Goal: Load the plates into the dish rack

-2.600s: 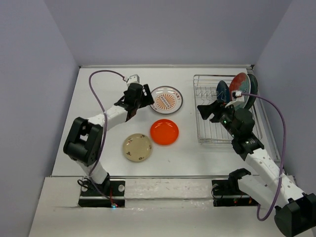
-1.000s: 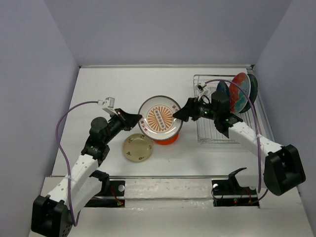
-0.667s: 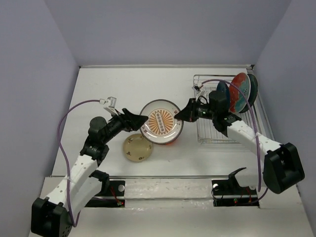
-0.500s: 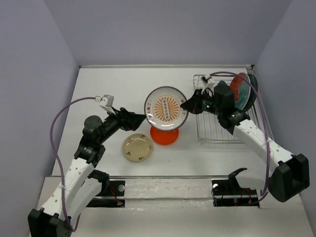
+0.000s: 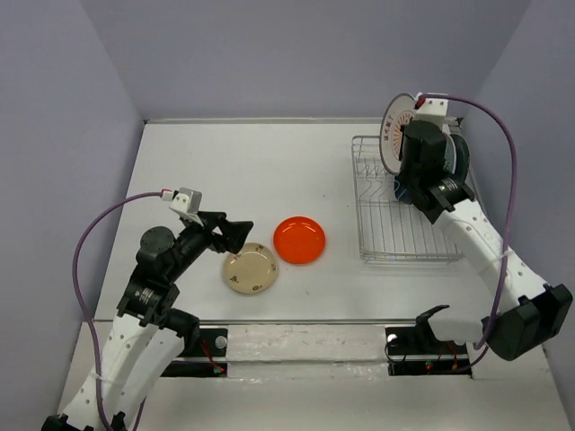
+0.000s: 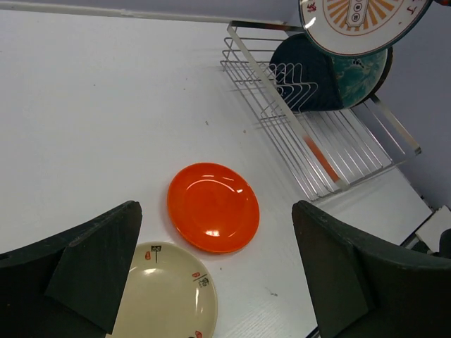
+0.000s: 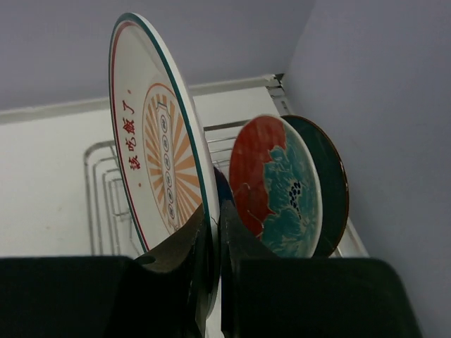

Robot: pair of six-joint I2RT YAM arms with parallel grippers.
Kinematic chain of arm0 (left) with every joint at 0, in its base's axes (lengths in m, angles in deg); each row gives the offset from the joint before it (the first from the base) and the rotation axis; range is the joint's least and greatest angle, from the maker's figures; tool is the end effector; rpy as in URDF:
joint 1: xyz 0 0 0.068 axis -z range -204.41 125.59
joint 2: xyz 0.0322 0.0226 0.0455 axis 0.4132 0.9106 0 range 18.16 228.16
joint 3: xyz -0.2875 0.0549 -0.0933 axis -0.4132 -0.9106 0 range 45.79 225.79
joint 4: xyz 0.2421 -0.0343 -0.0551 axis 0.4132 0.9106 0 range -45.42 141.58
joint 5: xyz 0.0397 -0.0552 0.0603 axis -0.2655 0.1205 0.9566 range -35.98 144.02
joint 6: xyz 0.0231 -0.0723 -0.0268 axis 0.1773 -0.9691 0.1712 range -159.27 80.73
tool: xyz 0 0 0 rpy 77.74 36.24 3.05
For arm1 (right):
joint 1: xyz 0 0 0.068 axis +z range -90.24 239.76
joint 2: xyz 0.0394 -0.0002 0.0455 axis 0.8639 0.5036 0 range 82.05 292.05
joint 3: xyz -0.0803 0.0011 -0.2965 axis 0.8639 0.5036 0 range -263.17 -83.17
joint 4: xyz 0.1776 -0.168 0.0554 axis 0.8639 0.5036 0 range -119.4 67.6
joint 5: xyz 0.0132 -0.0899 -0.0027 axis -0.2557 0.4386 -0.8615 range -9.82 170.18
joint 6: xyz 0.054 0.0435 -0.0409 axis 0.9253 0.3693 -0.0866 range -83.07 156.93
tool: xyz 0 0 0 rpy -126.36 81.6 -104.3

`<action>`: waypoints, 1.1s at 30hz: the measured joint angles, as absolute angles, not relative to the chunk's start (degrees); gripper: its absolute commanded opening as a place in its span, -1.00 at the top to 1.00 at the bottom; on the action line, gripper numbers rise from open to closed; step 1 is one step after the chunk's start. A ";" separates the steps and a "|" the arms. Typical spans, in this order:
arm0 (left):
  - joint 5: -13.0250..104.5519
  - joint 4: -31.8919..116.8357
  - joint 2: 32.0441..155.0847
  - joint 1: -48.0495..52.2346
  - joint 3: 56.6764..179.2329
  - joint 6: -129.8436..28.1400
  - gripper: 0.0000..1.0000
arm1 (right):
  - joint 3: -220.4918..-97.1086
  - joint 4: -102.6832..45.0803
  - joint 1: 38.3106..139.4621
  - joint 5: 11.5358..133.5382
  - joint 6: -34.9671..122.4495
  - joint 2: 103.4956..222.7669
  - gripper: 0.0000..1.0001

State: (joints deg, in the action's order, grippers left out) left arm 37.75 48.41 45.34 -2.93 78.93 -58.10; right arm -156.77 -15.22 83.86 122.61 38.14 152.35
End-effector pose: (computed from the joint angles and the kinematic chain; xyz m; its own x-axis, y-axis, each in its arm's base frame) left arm 0.1048 -0.0621 0.3394 -0.1648 -0.2680 -0.9492 0.5904 0.7441 -0.3127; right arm 0.2673 0.0682 0.4450 -0.1657 -0.0570 -0.9845 0.3069 0.9458 -0.1064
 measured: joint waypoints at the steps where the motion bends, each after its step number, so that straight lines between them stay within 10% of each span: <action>1: 37.95 48.87 45.29 -2.60 78.93 -57.88 -0.98 | -156.83 -15.00 83.66 124.86 36.19 153.73 0.86; 29: 39.72 50.23 43.50 -1.14 78.91 -57.51 -0.98 | -153.23 -14.72 78.15 123.03 32.28 167.52 0.85; 32: 39.76 50.27 43.55 -1.14 78.91 -57.51 -0.98 | -152.14 -14.41 78.15 121.87 33.81 167.98 0.56; 33: 39.78 50.25 43.55 -1.14 78.91 -57.51 -0.98 | -151.83 -14.37 78.15 121.61 34.25 168.11 0.11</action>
State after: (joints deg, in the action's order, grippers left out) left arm 39.78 50.25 43.55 -1.14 78.91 -57.51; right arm -151.83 -14.37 78.15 121.61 34.25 168.11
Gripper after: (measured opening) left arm 0.990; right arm 0.133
